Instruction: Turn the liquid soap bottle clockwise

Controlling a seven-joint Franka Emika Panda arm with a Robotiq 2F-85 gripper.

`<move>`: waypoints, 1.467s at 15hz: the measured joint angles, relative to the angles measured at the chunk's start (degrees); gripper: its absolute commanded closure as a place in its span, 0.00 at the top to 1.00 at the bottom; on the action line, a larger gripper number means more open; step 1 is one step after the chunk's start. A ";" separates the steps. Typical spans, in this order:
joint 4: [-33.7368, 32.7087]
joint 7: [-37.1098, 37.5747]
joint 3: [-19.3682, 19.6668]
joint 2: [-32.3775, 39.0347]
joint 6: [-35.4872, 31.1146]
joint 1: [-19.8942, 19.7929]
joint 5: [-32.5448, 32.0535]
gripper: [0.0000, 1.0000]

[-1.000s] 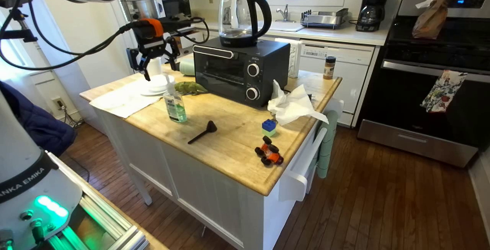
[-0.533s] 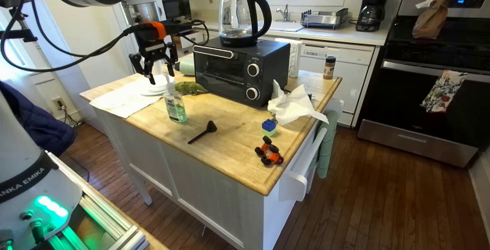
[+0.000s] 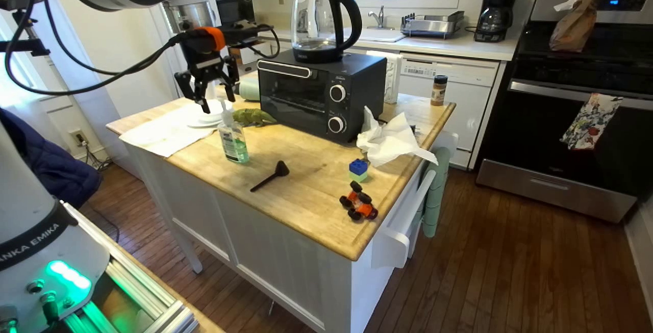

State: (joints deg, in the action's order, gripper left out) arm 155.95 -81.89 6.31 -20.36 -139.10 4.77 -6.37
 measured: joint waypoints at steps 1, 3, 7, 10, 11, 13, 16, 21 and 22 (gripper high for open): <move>0.00 -0.16 0.01 0.00 0.00 -0.06 -0.10 0.42; 0.00 -0.52 0.02 0.00 0.00 -0.12 -0.14 0.26; 0.00 -1.31 0.11 0.00 -0.12 -0.15 -0.14 0.51; 0.00 -1.61 0.15 0.00 -0.42 -0.20 -0.16 0.65; 0.00 -1.70 0.16 0.00 -0.51 -0.21 -0.16 0.71; 0.00 -1.79 0.16 0.02 -0.63 -0.21 -0.16 0.85; 0.00 -1.89 0.14 0.17 -0.83 -0.17 -0.16 0.54; 0.00 -2.15 0.11 0.50 -1.50 -0.14 -0.16 0.25; 0.00 -2.19 0.10 0.56 -1.66 -0.14 -0.16 0.19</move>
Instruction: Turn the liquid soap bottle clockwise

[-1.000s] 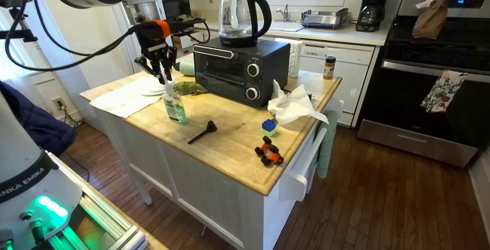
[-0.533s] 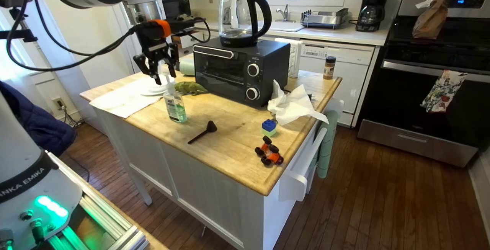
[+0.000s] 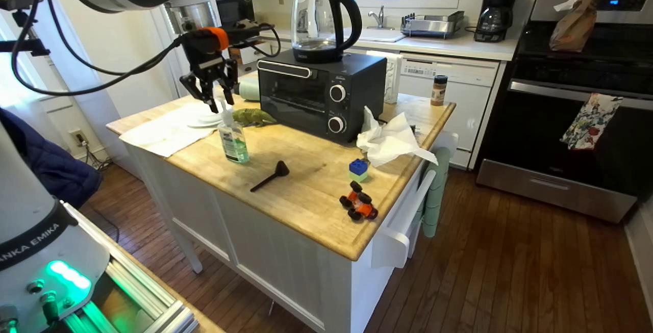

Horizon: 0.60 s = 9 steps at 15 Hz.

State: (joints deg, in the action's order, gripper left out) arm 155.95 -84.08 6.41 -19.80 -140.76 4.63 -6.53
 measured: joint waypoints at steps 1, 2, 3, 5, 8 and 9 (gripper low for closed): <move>0.00 -0.02 0.00 0.08 -0.22 0.00 0.00 0.11; 0.00 -0.04 0.00 0.15 -0.37 0.00 0.00 0.05; 0.00 -0.05 0.00 0.22 -0.51 0.00 0.00 0.01; 0.00 -0.06 0.00 0.33 -0.69 0.00 0.00 0.05; 0.00 -0.06 0.00 0.37 -0.84 0.00 0.00 0.05; 0.00 -0.06 0.00 0.37 -0.85 0.00 0.00 0.05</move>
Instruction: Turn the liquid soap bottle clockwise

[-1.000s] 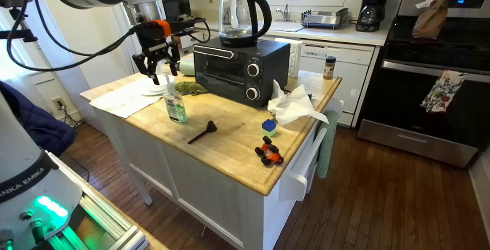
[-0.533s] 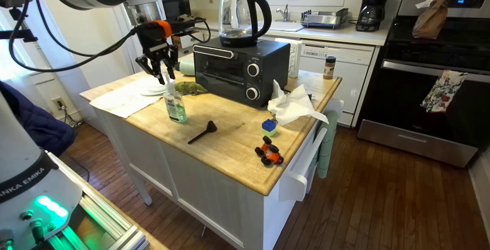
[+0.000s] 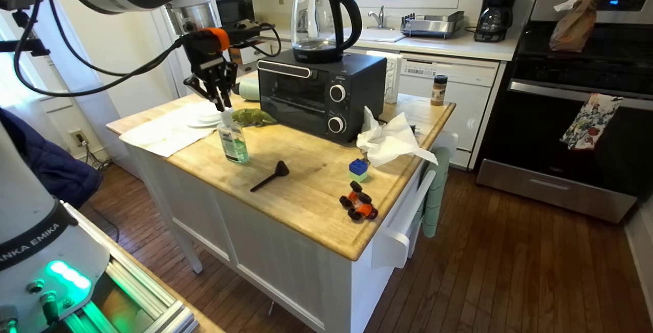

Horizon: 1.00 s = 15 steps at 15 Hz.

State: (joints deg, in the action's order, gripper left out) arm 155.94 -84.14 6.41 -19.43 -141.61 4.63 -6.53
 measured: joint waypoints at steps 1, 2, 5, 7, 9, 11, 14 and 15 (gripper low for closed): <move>0.00 0.00 0.00 0.00 0.00 -0.01 0.00 0.05; -0.01 0.01 0.01 0.00 0.00 -0.04 0.00 0.05; -0.10 1.60 -0.04 0.03 0.01 -0.66 0.00 0.05; -0.21 4.22 -0.22 0.03 0.08 -1.70 -0.13 0.05; -0.34 8.56 -0.68 0.03 0.33 -3.11 -1.23 0.05; -0.50 14.07 -1.39 0.04 1.07 -4.51 -2.92 0.05; -0.93 22.48 -2.45 0.15 3.43 -5.87 -5.17 0.05; -1.18 24.89 -2.68 0.21 4.46 -5.93 -5.25 0.05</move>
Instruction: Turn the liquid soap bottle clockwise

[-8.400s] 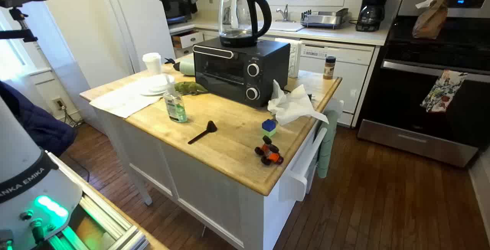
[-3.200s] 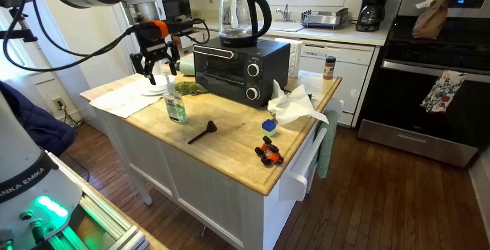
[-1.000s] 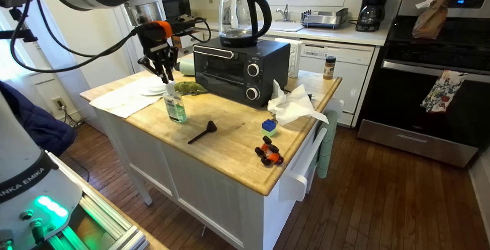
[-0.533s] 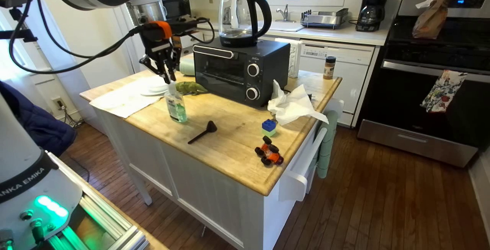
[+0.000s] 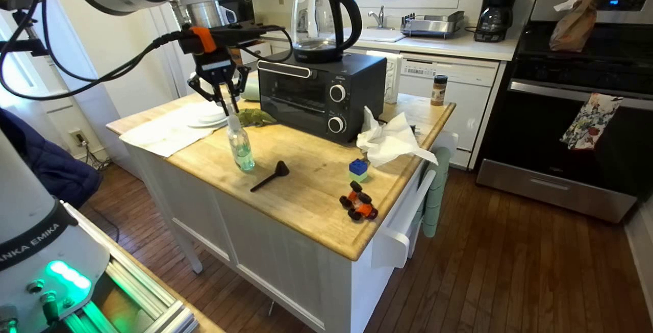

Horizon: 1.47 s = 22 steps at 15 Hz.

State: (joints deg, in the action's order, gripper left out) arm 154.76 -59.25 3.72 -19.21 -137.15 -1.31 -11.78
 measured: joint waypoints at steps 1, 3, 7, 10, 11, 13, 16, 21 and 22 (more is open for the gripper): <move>-0.35 2.20 -0.20 0.09 1.01 0.01 0.00 0.05; -1.07 6.53 -0.54 0.33 2.76 0.03 0.00 0.05; -2.37 16.87 -0.99 1.08 3.87 0.02 -0.13 0.05; -2.97 26.41 -1.30 1.52 3.86 0.00 -0.74 0.05; -3.14 29.71 -1.32 1.65 3.85 0.01 -0.75 0.05; -3.51 35.70 -1.31 1.95 3.93 -0.02 -0.74 0.05; -3.67 43.64 -1.32 2.44 4.12 -0.03 -0.71 0.05; -4.00 53.23 -1.33 3.04 4.69 -0.04 -0.47 0.05; -4.17 54.67 -1.33 3.10 4.75 -0.04 -0.32 0.05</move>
State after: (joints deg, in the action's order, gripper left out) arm 150.59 -4.58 2.40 -16.11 -132.40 -1.35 -12.10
